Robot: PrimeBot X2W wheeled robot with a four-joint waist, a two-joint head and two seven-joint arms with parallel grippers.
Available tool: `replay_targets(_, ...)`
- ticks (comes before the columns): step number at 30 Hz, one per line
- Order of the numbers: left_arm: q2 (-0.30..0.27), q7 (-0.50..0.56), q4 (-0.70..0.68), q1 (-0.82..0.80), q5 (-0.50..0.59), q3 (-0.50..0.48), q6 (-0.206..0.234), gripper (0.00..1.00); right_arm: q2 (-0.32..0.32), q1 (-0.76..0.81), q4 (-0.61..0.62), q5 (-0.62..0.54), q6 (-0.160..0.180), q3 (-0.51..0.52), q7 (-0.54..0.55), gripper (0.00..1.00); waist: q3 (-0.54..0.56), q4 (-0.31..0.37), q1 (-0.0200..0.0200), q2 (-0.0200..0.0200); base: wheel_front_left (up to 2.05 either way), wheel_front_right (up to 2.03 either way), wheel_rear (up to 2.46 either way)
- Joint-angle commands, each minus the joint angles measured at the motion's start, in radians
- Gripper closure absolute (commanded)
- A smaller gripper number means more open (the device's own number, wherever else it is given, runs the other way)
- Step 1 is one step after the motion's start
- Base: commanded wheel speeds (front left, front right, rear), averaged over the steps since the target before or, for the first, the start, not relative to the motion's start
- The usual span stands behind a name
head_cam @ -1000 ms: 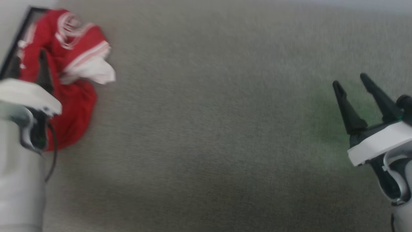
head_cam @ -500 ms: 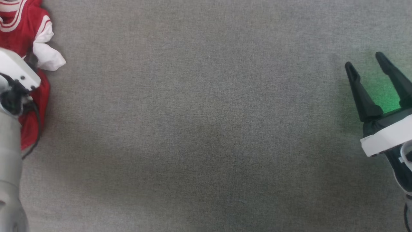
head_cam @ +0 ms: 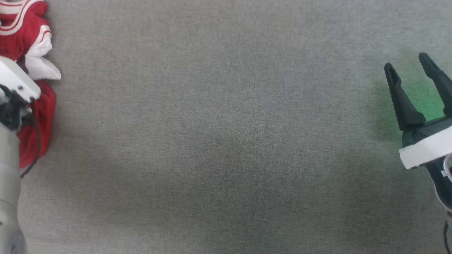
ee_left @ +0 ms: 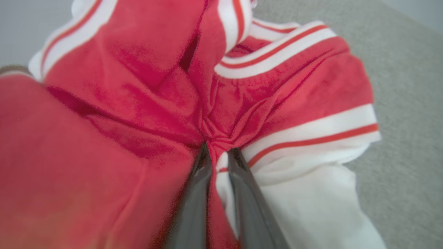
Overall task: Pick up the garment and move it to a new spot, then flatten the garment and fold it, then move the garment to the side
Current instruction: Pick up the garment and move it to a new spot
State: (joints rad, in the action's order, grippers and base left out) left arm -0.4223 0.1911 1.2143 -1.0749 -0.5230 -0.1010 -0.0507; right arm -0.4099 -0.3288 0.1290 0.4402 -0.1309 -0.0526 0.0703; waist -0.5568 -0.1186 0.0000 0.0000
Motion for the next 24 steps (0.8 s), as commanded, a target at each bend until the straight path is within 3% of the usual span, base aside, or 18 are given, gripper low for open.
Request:
replay_targets(1,0.007,-0.019,0.012,0.043,0.03,0.021,-0.012,1.0,0.007,0.014,-0.006,-0.002,0.0,0.008,-0.008,0.0,0.024,-0.004,0.0,0.0,0.0,0.0,0.0)
replay_targets(7,-0.041,-0.14,-0.044,0.02,0.071,0.075,-0.059,1.0,0.038,0.049,-0.054,-0.009,0.0,0.015,-0.027,0.0,0.113,-0.022,0.0,0.0,0.0,0.0,0.0)
replay_targets(12,-0.071,-0.16,-0.106,0.003,0.084,0.123,-0.075,1.0,0.063,0.076,-0.084,-0.006,0.0,0.015,-0.046,0.0,0.19,-0.035,0.0,0.0,0.0,0.0,0.0)
replay_targets(19,-0.116,-0.1,-0.235,-0.011,0.068,0.18,-0.079,1.0,0.098,0.102,-0.121,-0.007,0.0,0.012,-0.069,0.0,0.281,-0.041,0.0,0.0,0.0,0.0,0.0)
replay_targets(24,-0.156,0.004,-0.422,0.015,0.053,0.214,-0.079,1.0,0.122,0.122,-0.143,-0.005,0.0,0.018,-0.087,0.0,0.34,-0.036,0.0,0.0,0.0,0.0,0.0)
